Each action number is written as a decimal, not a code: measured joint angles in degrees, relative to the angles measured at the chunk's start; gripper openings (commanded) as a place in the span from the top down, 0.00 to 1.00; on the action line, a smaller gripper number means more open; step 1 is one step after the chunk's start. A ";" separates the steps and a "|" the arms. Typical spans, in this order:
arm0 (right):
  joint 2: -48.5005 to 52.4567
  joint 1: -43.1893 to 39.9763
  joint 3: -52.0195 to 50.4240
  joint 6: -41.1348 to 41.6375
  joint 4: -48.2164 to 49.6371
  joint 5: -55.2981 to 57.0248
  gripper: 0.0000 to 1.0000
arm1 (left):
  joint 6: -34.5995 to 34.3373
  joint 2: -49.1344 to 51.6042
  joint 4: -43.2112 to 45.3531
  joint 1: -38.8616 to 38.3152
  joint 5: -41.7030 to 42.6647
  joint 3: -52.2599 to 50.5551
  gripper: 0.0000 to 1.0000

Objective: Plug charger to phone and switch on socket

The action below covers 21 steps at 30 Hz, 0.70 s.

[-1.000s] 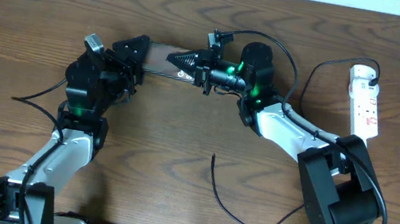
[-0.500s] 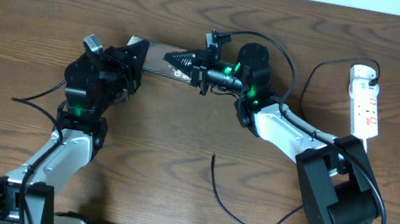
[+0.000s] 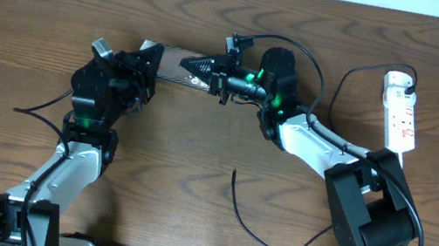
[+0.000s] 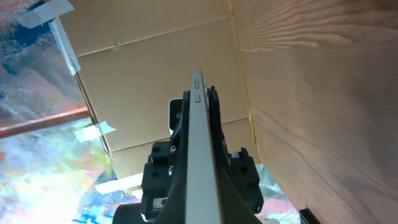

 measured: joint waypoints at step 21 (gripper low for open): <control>0.00 -0.94 0.02 -3.48 0.52 -2.08 0.01 | 2.67 0.44 -1.09 9.90 4.61 -0.39 0.93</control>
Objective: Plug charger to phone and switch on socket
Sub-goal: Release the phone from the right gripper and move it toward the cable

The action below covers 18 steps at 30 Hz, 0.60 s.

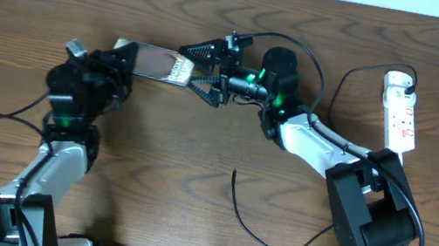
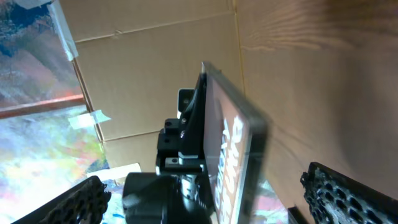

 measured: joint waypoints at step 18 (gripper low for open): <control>0.00 -10.38 3.65 -29.09 -20.94 -9.86 0.01 | 3.43 0.00 0.81 18.75 37.88 3.85 0.93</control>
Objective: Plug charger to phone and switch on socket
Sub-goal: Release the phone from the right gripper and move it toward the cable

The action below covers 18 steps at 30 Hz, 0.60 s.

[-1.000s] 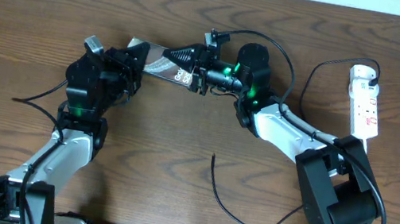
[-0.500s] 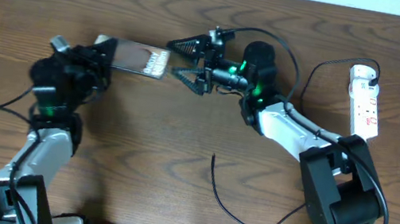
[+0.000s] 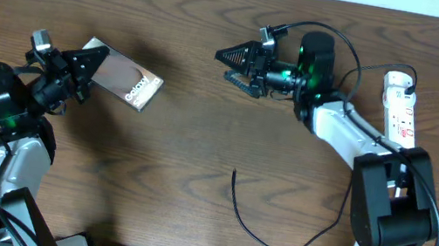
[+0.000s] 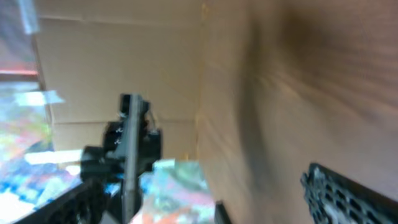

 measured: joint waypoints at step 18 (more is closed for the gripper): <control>-0.33 7.52 29.49 -39.30 -85.29 45.57 0.01 | 7.93 0.04 0.02 0.02 17.46 0.35 0.93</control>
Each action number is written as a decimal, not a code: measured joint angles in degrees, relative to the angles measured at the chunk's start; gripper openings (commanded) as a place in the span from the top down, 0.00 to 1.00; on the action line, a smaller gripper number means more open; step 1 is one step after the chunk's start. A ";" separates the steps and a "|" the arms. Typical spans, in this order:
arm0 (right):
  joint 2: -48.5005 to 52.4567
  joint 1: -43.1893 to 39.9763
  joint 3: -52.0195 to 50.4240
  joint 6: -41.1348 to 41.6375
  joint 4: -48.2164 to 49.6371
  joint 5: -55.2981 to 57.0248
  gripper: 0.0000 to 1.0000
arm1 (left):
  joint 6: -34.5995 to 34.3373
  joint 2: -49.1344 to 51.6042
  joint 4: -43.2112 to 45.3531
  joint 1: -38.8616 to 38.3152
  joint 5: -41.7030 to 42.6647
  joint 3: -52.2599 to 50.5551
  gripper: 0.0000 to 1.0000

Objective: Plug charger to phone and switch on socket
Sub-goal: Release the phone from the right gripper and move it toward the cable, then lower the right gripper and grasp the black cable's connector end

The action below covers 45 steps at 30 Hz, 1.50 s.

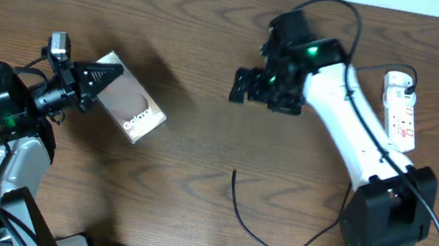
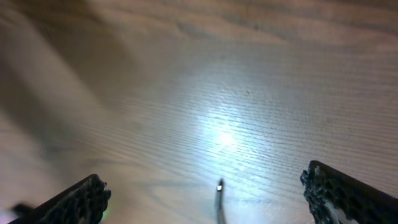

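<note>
The phone (image 1: pixel 130 102), screen up, is held above the table's left side, with my left gripper (image 1: pixel 95 81) shut on its left end. My right gripper (image 1: pixel 264 93) points down at the table in the middle back, open and holding nothing. In the right wrist view its fingers (image 2: pixel 351 193) stand wide apart, and the charger cable's plug tip (image 2: pixel 219 185) lies on the wood between them, lower down. The black charger cable (image 1: pixel 259 235) curls over the front middle of the table, its free end (image 1: pixel 235 172) below the right gripper. The white socket strip (image 1: pixel 400 112) lies at the far right.
The cable runs from the socket strip round behind the right arm (image 1: pixel 355 100). The right arm's base (image 1: pixel 380 224) stands at the front right. A dark rail runs along the front edge of the wooden table (image 1: pixel 175 178).
My right gripper pointed left near the table's back; it now faces down over the table, still open, with the cable tip in its view. The phone in the left gripper sits slightly lower.
At first both grippers held the phone at the middle back, the right shut on its end. Then the right gripper was open and the phone stayed in the left. Then the left held it far to the left, and now the right faces the cable end.
</note>
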 measured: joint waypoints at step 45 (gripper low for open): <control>0.28 13.92 -27.17 13.97 8.72 6.01 0.51 | 3.61 0.00 0.02 0.00 3.10 0.00 0.93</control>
